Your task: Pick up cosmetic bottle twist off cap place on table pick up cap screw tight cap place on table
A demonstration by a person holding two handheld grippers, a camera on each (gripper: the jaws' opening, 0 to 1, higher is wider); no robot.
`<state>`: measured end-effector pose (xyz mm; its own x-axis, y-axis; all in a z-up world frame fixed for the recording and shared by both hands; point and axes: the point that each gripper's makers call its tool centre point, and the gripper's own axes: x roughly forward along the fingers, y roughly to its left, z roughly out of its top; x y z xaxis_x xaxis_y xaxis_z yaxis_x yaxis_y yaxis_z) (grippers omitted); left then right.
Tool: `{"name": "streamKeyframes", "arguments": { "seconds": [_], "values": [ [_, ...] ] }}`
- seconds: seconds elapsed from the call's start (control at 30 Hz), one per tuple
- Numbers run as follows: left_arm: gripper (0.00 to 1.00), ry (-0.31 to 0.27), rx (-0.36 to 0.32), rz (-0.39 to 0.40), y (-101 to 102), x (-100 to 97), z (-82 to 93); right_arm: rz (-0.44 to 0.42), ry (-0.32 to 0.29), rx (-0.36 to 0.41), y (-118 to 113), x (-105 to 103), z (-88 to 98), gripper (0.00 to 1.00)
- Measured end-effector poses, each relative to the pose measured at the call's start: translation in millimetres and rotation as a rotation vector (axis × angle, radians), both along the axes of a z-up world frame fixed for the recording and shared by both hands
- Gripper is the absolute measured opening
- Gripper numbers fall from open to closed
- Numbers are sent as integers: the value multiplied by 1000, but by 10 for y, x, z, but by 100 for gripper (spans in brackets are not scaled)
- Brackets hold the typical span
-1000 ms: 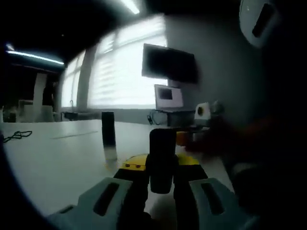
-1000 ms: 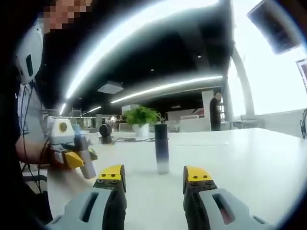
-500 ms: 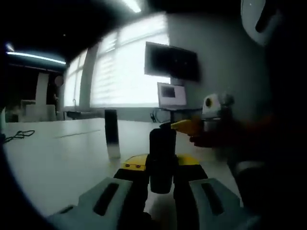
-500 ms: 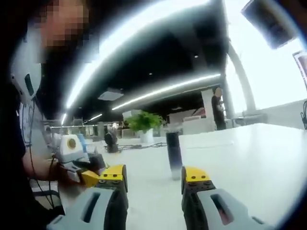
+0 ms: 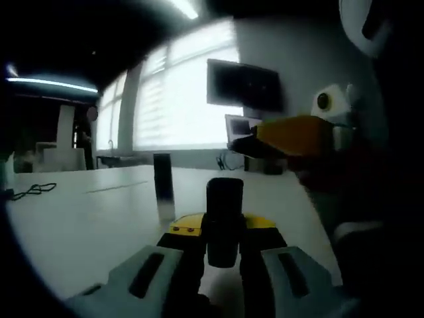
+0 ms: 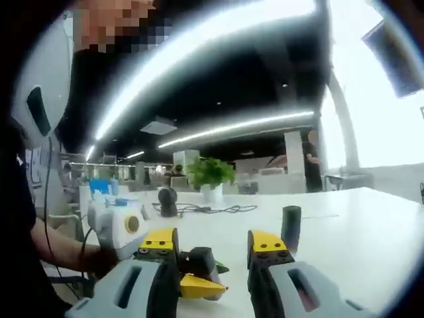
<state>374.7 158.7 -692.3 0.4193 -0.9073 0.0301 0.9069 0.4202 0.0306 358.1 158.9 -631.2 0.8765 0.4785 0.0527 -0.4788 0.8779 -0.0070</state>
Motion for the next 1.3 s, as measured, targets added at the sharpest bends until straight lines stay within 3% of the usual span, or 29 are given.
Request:
{"name": "streamKeyframes", "arguments": {
  "seconds": [0.1, 0.3, 0.4, 0.47, 0.6, 0.97, 1.3],
  "values": [
    [9, -3, 9, -5, -7, -12, -13, -8, 15, -29, 107, 11, -98, 31],
    [9, 5, 4, -1, 5, -5, -9, -58, 47, -7, 171, 53, -200, 29],
    [9, 5, 3, 2, 8, -6, -7, -124, 29, -64, 114, 132, -187, 28],
    [9, 1, 3, 10, 18, 8, -3, -133, 39, -42, 148, 170, -175, 27],
    [9, -17, 13, 17, 23, 15, -7, -161, 45, -91, 183, 212, -256, 21],
    [9, -6, 5, 25, 39, 27, 2, -206, 39, -133, 248, 289, -337, 13],
    [10, -30, 0, 10, 47, 15, 31, -181, 75, -62, 245, 291, -325, 11]
  ]
}}
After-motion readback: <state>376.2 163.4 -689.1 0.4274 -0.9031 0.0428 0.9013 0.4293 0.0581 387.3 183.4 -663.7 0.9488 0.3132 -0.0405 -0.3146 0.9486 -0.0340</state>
